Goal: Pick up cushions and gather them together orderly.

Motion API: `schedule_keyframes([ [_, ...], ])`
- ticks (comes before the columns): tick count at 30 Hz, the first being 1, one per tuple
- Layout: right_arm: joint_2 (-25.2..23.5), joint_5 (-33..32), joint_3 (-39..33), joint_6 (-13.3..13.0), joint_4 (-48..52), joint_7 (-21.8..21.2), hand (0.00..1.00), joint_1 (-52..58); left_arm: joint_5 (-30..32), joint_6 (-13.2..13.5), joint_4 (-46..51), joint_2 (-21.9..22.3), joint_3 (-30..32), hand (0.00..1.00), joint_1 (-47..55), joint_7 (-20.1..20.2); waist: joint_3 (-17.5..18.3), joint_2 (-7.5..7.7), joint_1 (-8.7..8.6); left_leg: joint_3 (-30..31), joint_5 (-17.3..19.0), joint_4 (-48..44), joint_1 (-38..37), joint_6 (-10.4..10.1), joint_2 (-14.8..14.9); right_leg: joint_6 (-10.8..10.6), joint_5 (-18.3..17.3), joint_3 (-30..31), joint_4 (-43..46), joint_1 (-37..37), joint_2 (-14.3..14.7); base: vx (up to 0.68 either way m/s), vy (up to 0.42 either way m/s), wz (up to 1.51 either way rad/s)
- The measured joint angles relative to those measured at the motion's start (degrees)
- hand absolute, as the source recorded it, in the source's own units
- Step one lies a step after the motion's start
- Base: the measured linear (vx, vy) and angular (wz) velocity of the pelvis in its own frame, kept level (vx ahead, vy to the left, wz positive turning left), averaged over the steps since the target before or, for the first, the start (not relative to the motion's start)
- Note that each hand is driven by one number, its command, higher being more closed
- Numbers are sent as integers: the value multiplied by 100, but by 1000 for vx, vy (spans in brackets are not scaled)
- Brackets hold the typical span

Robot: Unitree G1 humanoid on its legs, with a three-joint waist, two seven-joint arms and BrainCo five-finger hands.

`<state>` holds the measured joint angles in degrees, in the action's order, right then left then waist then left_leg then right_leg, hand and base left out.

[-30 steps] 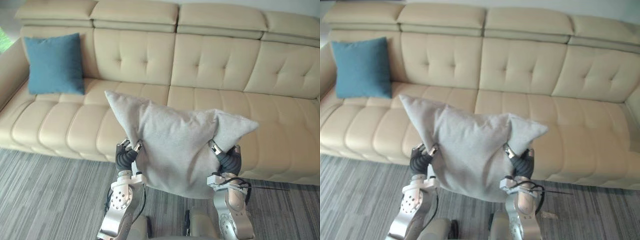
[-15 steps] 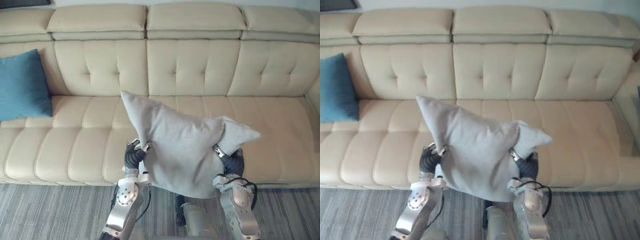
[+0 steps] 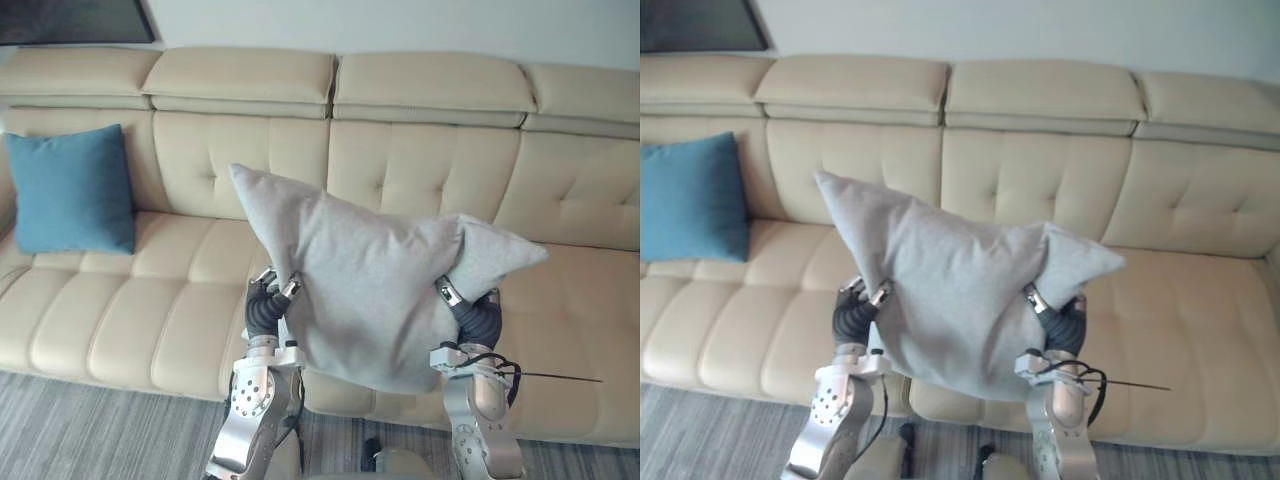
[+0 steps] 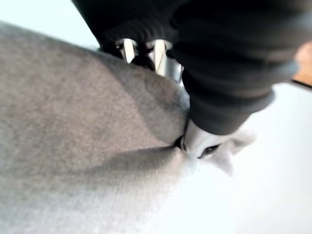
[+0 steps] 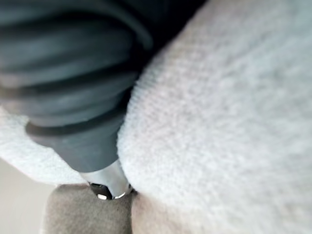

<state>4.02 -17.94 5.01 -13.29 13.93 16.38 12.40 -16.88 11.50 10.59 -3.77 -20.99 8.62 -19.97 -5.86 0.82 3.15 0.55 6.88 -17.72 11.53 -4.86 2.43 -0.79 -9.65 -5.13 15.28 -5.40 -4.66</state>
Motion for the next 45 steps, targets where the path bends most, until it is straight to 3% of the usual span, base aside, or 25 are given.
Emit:
schedule_keyframes([
  [8, 36, 471, -6, -17, -234, 373, 100, -664, 38, 129, -24, -95, -135, 100, -272, -251, 122, 15, 25, 79, -220, 591, -146, 78, -104, -53, -11, -26, -270, 3, -46, 12, -13, 5],
  [17, 90, 1518, 47, 55, -1433, 1543, 100, -3329, 564, 130, -982, -204, 143, 100, -2548, -1524, 24, 15, 105, 171, -652, 768, 643, 44, -52, 4, 214, -40, -28, -946, 51, -71, -26, 2],
  [21, 456, 1900, 51, 237, -2204, 2090, 100, -4742, 786, 129, -1492, -730, 193, 100, -3961, -1958, -539, -10, 199, 274, -831, 760, 947, 9, -52, 8, 211, -50, 290, -1376, 42, -135, -10, 8],
  [23, 653, 2030, 51, 398, -2841, 2328, 100, -5644, 853, 116, -1977, -1090, 250, 100, -4866, -2150, -994, -9, 207, 353, -957, 798, 1071, -16, -77, 31, 227, -76, 408, -1579, 43, -230, -9, 9],
  [30, 1118, 2034, 260, 763, -4758, 2747, 100, -7892, 1112, -9, -3876, -1731, 353, 100, -6885, -2492, -1469, -157, 200, 566, -1314, 971, 1896, -41, -51, 39, 574, -175, 218, -2357, 100, -61, -2, 1],
  [34, 1421, 2034, 478, 857, -5375, 2837, 100, -8684, 1111, -16, -4910, -1790, 184, 100, -7554, -2480, -1584, -284, 175, 821, -1509, 1198, 2182, -55, -98, 11, 696, -257, 28, -2616, 83, 34, 3, 11],
  [37, 1520, 2023, 517, 892, -6005, 2838, 100, -9335, 1100, -15, -5704, -1916, -64, 100, -8127, -2346, -1845, -296, 153, 917, -1522, 1239, 2299, -54, -103, 10, 712, -318, -23, -2702, 58, 37, -4, 8],
  [38, 1597, 2019, 604, 893, -6098, 2840, 0, -9471, 1093, -11, -5847, -1949, -127, 0, -8262, -2316, -1845, -296, 142, 945, -1556, 1277, 2433, -50, -100, 1, 756, -339, -94, -2818, 54, 39, 16, 1],
  [45, 1954, 1878, 703, 910, -6496, 2858, 0, -9964, 748, 241, -6160, -2176, -144, 0, -8593, -2244, -2190, -293, 151, 947, -1556, 1277, 2625, -48, -144, -64, 924, -198, -393, -2936, 37, 70, 21, -9],
])
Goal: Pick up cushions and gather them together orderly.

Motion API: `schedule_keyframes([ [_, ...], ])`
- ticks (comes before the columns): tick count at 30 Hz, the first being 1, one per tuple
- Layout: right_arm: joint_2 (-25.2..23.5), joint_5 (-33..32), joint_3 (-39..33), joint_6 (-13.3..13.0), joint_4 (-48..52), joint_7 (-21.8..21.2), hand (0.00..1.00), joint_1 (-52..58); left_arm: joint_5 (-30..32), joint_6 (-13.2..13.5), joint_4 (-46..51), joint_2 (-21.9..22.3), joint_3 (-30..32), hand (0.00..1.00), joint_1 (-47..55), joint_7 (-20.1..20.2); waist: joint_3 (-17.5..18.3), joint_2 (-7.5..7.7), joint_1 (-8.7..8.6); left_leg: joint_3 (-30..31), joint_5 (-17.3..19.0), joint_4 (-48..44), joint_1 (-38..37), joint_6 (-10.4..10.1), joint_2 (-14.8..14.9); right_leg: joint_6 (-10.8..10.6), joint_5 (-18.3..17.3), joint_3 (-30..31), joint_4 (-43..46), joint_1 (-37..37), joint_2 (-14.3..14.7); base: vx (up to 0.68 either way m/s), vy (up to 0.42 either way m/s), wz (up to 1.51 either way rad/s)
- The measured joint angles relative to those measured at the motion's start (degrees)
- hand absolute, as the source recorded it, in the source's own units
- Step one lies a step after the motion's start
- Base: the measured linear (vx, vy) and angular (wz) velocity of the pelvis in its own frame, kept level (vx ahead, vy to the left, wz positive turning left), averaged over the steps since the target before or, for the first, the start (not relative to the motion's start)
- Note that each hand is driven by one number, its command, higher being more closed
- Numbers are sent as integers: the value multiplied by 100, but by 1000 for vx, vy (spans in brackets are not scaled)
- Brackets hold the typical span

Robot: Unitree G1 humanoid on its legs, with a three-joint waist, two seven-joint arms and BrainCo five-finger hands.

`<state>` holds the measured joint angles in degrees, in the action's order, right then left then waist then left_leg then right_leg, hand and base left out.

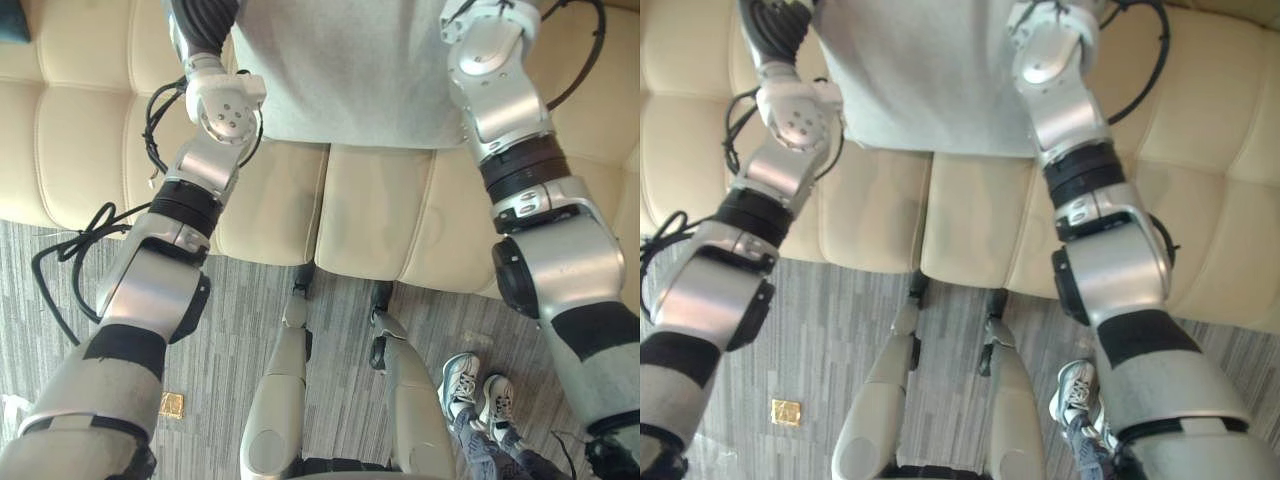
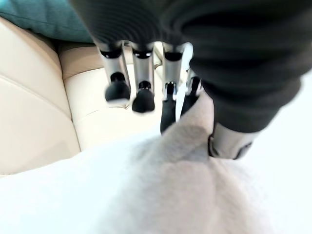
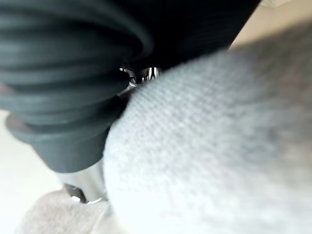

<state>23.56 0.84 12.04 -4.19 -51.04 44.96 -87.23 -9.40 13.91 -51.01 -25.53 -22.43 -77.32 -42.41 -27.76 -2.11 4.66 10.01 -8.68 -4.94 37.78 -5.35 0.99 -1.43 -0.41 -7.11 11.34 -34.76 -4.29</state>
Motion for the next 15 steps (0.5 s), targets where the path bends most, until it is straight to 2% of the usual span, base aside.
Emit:
schedule_keyframes([
  [4, 195, -380, -6, -74, -190, -1, 0, -42, -280, 204, -161, -146, -8, 0, -99, 47, 0, 0, -17, 12, 1, -1, 20, 1, -42, -50, 52, 160, -114, -22, -25, 66, 3, -13],
  [8, 333, -759, -148, -298, -128, -4, 0, -7, -554, 232, -65, -343, 45, 0, -48, 127, 0, 0, -132, 109, 1, 0, -13, 1, -51, -63, 91, 185, -204, 46, -25, 48, -10, -4],
  [10, 433, -856, -507, -357, 91, 7, 0, 191, -685, 315, 324, -339, 196, 0, 192, 117, 0, 0, -157, 157, 1, 1, -110, 0, -55, -70, 128, 177, -323, 213, -17, 57, -11, 7],
  [15, 780, -1003, -1454, -629, 1549, 77, 0, 1847, -868, 602, 2366, -276, 1418, 0, 1481, -208, 2, -1, -155, 271, 1, 84, -574, 0, -64, -73, 153, 183, -483, 745, 6, 58, -16, 5],
])
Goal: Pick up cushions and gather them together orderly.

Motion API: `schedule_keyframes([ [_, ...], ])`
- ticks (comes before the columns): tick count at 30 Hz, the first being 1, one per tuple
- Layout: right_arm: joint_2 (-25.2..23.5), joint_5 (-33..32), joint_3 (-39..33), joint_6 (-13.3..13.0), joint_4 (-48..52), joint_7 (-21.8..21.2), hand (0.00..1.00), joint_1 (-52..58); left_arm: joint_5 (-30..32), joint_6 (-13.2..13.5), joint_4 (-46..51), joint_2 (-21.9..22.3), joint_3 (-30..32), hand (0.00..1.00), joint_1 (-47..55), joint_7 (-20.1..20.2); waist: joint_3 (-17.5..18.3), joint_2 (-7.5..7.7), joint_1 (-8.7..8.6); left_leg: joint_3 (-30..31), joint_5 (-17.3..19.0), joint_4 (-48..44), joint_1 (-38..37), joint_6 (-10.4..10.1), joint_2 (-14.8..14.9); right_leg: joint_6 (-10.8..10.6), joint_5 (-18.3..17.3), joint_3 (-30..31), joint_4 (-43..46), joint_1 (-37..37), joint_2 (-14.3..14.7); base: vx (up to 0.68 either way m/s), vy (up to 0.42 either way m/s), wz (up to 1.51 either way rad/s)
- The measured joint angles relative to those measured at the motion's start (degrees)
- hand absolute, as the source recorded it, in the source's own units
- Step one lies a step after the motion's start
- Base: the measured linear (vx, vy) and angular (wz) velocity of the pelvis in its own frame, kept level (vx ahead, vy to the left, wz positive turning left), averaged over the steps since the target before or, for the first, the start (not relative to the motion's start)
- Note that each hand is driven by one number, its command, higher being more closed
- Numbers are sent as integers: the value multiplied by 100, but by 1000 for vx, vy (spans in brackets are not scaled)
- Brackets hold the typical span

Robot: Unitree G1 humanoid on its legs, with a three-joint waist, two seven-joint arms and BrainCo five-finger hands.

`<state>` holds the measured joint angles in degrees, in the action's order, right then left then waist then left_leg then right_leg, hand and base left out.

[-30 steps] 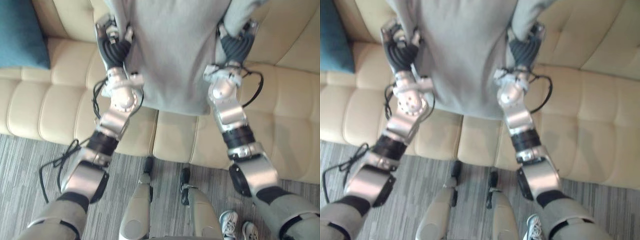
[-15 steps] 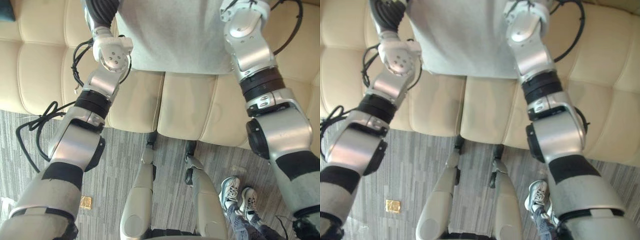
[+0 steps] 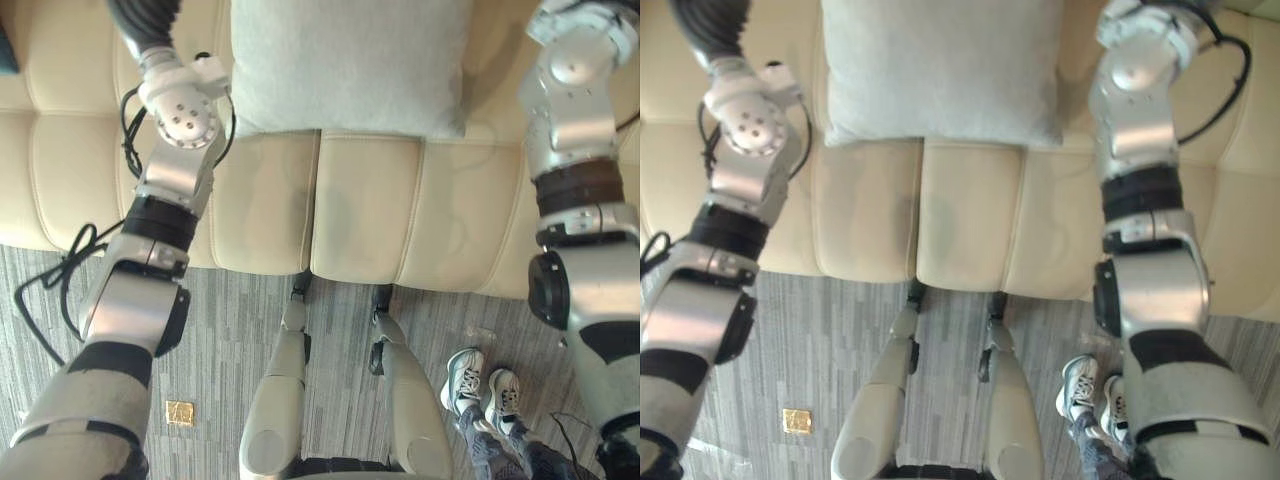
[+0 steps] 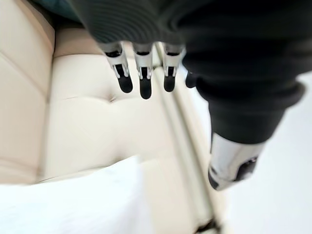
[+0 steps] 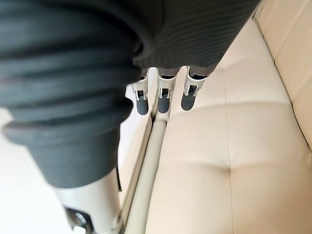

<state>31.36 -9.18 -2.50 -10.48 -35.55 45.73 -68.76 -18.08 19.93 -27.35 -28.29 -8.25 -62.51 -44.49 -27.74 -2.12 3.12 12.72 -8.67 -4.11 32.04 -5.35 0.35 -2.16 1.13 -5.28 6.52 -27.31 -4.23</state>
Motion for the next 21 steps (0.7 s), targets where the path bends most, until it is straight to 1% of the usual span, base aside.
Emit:
schedule_keyframes([
  [1, 13, 0, -80, -2, 116, 1, 0, 169, -1, 18, 169, 4, 73, 0, 117, -40, 2, -2, 3, 27, 0, 1, -16, -1, -3, 0, 0, -5, 0, 27, 2, 29, -10, 8],
  [2, 21, -26, -353, -39, 444, -21, 0, 661, 4, 60, 615, 64, 298, 0, 458, -60, 3, -5, 0, 79, -1, 1, -70, -1, -2, -1, -1, -16, 13, 82, 7, 9, 0, 11],
  [3, -2, -110, -608, -64, 788, -69, 0, 1161, 6, 62, 1013, 233, 498, 0, 805, -59, 4, -7, 7, 98, -1, 0, -125, -2, -2, -3, -6, -28, 15, 141, 5, 3, 2, 10],
  [4, -27, -118, -705, -74, 952, -90, 0, 1386, 5, 62, 1198, 323, 583, 0, 979, -55, 4, -7, 12, 104, -2, 0, -152, -3, -1, -3, -8, -33, 26, 167, 4, -1, 9, 10],
  [5, -155, -191, -898, -86, 1367, -174, 0, 1949, 6, 63, 1601, 548, 752, 0, 1461, -25, 4, -7, 5, 117, -2, 2, -241, -3, -11, -13, -31, -52, 38, 266, -7, 1, 6, 8],
  [6, -210, -209, -955, -87, 1508, -206, 0, 2146, 4, 62, 1720, 622, 788, 0, 1638, -20, 5, -7, 3, 118, -2, 2, -279, -3, -17, -19, -49, -58, 50, 303, -15, -4, 12, 14],
  [8, -678, -204, -1221, -97, 2499, -536, 0, 3408, 10, 51, 2432, 1204, 963, 0, 2781, 244, 8, -9, -4, 188, -1, 195, -699, -4, -65, -33, -401, -104, 377, 532, -101, -11, -5, 23],
  [9, -844, -197, -1288, -106, 2763, -666, 0, 3749, 12, 42, 2635, 1368, 975, 0, 3089, 377, 22, -9, -1, 203, 1, 245, -794, -6, -64, -13, -467, -134, 475, 573, -113, -19, -21, 32],
  [11, -1518, -192, -1371, -146, 3567, -1092, 0, 4981, 70, -9, 3268, 1923, 971, 0, 4256, 887, 44, -2, 4, 205, 16, 421, -1154, -7, -62, -9, -758, -301, 876, 750, -176, -31, -17, 40],
  [12, -1695, -191, -1384, -162, 3724, -1208, 0, 5277, 105, -39, 3364, 2038, 963, 0, 4541, 1026, 71, -2, 4, 197, 56, 424, -1199, -9, -63, 1, -836, -330, 1002, 749, -192, -59, -14, 38],
  [13, -2036, -137, -1390, -181, 3885, -1419, 0, 5779, 174, -94, 3434, 2202, 952, 0, 5044, 1271, 165, 29, 30, 192, 101, 406, -1234, 9, -91, 11, -962, -358, 1213, 732, -243, -77, -10, 26],
  [14, -2225, -72, -1389, -185, 3903, -1544, 0, 6063, 165, -161, 3434, 2313, 959, 0, 5352, 1471, 257, 34, 51, 180, 159, 394, -1247, 40, -103, -7, -1031, -382, 1290, 734, -269, -100, -7, 25],
  [15, -2538, -69, -1362, -183, 3876, -1853, 0, 6606, 174, -301, 3420, 2475, 960, 0, 5992, 1875, 481, 64, 70, 71, 211, 362, -1276, 17, -103, 40, -1122, -394, 1359, 752, -303, -73, -1, 13],
  [17, -2736, -69, -1323, -185, 3739, -2084, 0, 7000, 312, -408, 3212, 2608, 958, 0, 6444, 2167, 615, 74, 75, -66, 267, 271, -1387, 57, -85, 33, -1143, -396, 1350, 912, -308, -28, 3, 2],
  [18, -2820, -68, -1265, -187, 3423, -2317, 0, 7280, 476, -535, 2786, 2733, 963, 0, 6771, 2435, 801, 101, 70, -167, 334, 158, -1526, 120, -78, 15, -1158, -394, 1313, 1106, -307, -7, 4, -7],
  [19, -2860, -69, -1247, -186, 3251, -2393, 0, 7398, 540, -592, 2543, 2775, 967, 0, 6904, 2516, 947, 112, 67, -201, 378, 88, -1536, 128, -79, 14, -1161, -388, 1296, 1144, -307, 0, 5, -18],
  [20, -2921, -90, -1235, -181, 3018, -2525, 0, 7529, 653, -690, 2255, 2809, 969, 0, 7063, 2647, 1096, 157, 72, -270, 418, 75, -1625, 134, -76, 13, -1160, -343, 1293, 1213, -306, 29, 3, -24],
  [21, -2934, -96, -1161, -165, 2676, -2691, 0, 7681, 845, -791, 1802, 2830, 966, 0, 7198, 2825, 1211, 193, 52, -332, 470, 72, -1819, 150, -77, 0, -1158, -318, 1256, 1404, -305, 39, 0, -23],
])
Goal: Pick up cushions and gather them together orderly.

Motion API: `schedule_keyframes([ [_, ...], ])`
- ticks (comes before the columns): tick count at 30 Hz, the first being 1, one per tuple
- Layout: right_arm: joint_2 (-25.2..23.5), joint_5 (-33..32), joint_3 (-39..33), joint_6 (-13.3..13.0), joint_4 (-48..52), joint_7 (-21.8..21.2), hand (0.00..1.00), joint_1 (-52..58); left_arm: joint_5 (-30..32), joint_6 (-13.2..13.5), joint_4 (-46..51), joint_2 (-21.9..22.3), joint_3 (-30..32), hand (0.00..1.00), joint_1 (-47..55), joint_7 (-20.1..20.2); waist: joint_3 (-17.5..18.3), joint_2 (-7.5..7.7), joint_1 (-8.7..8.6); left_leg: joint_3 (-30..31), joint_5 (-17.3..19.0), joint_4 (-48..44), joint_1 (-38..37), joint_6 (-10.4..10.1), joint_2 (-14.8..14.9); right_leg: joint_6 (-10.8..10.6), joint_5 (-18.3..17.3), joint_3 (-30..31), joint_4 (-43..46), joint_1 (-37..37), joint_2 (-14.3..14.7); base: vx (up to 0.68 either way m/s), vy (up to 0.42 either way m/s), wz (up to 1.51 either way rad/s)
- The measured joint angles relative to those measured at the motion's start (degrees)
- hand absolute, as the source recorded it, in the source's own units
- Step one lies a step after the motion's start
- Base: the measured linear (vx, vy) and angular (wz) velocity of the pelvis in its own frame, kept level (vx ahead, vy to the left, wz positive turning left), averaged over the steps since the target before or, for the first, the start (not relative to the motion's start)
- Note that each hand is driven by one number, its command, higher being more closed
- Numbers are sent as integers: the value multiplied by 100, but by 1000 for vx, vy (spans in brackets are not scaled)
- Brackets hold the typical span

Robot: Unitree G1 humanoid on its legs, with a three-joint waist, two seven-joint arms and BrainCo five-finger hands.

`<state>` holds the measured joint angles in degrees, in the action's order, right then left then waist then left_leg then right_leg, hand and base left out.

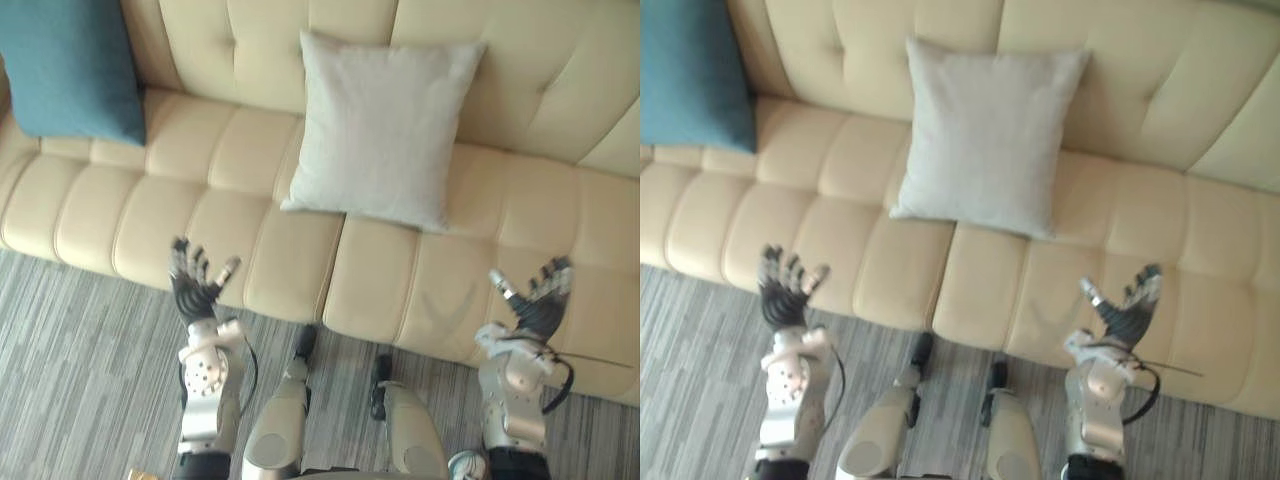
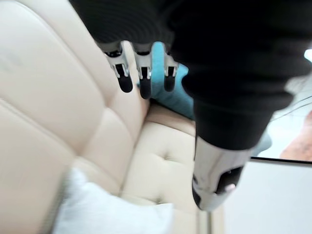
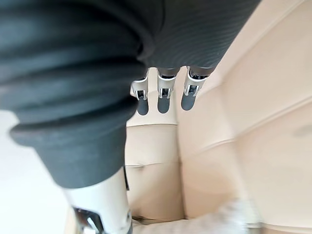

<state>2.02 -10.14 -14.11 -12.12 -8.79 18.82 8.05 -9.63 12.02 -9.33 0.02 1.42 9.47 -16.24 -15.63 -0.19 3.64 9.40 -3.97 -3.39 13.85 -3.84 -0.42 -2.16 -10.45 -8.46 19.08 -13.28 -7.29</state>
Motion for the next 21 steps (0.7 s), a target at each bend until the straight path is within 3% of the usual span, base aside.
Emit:
schedule_keyframes([
  [2, 7, -10, 99, 51, -383, -182, 0, 172, 109, -135, -545, 88, 93, 0, 83, 248, 173, 27, -15, -43, 62, -39, -129, 13, 5, -1, -1, 12, -72, 164, 11, 30, -2, -16],
  [4, -65, -78, 179, 217, -1188, -520, 0, 362, 290, -325, -1832, 235, 459, 0, 81, 562, 536, 76, -37, -212, 190, -84, -331, -33, 84, -51, -34, 90, -203, 391, 41, 39, -7, -24],
  [9, -301, -115, 184, 448, -2527, -930, 0, 552, 664, -398, -3479, 276, 1126, 0, 14, 775, 1016, 128, -62, -603, 293, 76, -748, -84, 236, -84, 23, 260, -514, 738, 112, 59, -6, -25],
  [18, -438, 24, 114, 630, -3456, -1194, 0, 408, 1064, -401, -4254, 108, 1284, 0, -58, 916, 1242, 155, -37, -1290, 428, 167, -1207, -54, 309, -177, 230, 825, -696, 939, 154, 73, 31, -40],
  [21, -519, 120, 184, 686, -3588, -1196, 0, 115, 1077, -405, -4317, 48, 1292, 0, -179, 900, 1001, 131, -12, -1571, 752, -413, -1097, -38, 590, -445, 375, 854, -260, 794, 295, -56, -15, -49],
])
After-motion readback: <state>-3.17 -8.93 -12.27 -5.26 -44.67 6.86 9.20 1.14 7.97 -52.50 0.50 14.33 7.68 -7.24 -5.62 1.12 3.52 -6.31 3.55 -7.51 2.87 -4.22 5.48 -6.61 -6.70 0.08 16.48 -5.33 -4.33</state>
